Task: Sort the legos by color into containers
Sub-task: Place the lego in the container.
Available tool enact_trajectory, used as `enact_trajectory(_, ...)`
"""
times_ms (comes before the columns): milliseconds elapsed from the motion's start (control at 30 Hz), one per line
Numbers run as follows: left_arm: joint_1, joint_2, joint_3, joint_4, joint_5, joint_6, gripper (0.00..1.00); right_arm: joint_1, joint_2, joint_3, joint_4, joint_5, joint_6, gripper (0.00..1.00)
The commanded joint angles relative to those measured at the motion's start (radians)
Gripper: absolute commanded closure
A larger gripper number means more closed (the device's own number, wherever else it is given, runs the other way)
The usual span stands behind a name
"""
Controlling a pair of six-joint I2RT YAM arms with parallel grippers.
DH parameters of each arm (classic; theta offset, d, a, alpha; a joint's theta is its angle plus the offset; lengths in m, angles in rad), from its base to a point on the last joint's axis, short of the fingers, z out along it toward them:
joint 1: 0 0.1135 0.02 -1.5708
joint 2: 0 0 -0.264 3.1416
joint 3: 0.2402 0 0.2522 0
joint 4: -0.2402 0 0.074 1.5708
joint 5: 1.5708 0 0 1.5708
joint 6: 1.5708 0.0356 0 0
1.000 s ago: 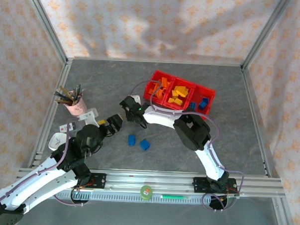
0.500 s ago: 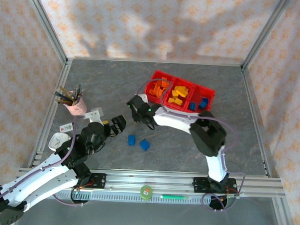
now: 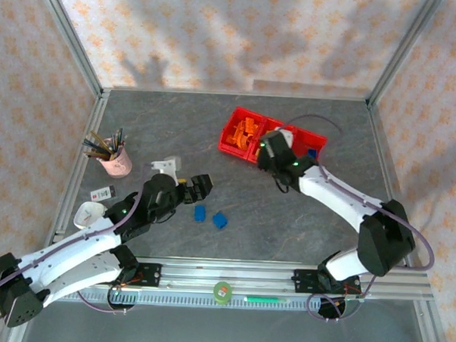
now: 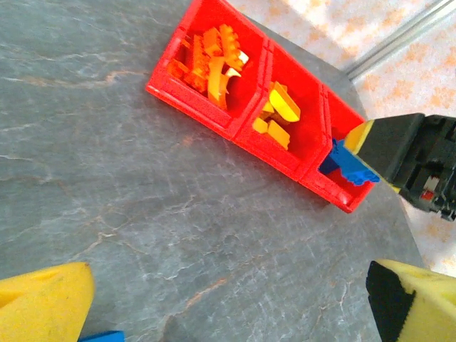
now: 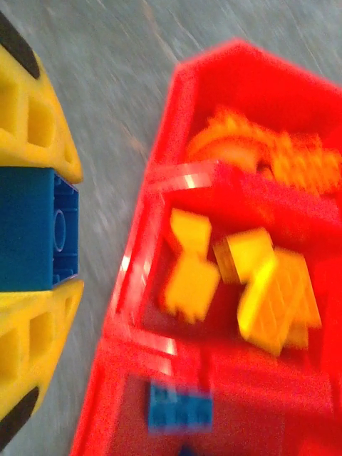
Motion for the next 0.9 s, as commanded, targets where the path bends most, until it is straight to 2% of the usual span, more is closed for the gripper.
enact_trajectory(0, -0.027, 0.076, 0.064, 0.087, 0.054, 0.044, 0.01, -0.105, -0.050, -0.037, -0.025, 0.026, -0.015, 0.65)
enact_trajectory(133, -0.057, 0.191, 0.119, 0.117, 0.075, 0.059, 0.01, -0.241, -0.026, -0.050, 0.007, -0.015, -0.049, 0.64)
enact_trajectory(333, -0.076, 0.315, 0.190, 0.138, 0.103, 0.077, 0.01, -0.352, 0.110, 0.010, 0.046, -0.042, -0.083, 0.64)
enact_trajectory(500, -0.077, 0.344, 0.208, 0.154, 0.110, 0.086, 0.01, -0.376, 0.222, 0.094, 0.072, -0.061, -0.111, 0.60)
enact_trajectory(600, -0.076, 0.347, 0.210, 0.157, 0.110, 0.095, 0.01, -0.376, 0.264, 0.133, 0.071, -0.059, -0.117, 0.53)
enact_trajectory(700, -0.077, 0.343, 0.209, 0.151, 0.102, 0.099, 0.01, -0.375, 0.260, 0.143, 0.066, -0.074, -0.114, 0.45)
enact_trajectory(867, -0.077, 0.322, 0.202, 0.137, 0.081, 0.102, 0.01, -0.364, 0.173, 0.086, 0.085, -0.147, -0.111, 0.41)
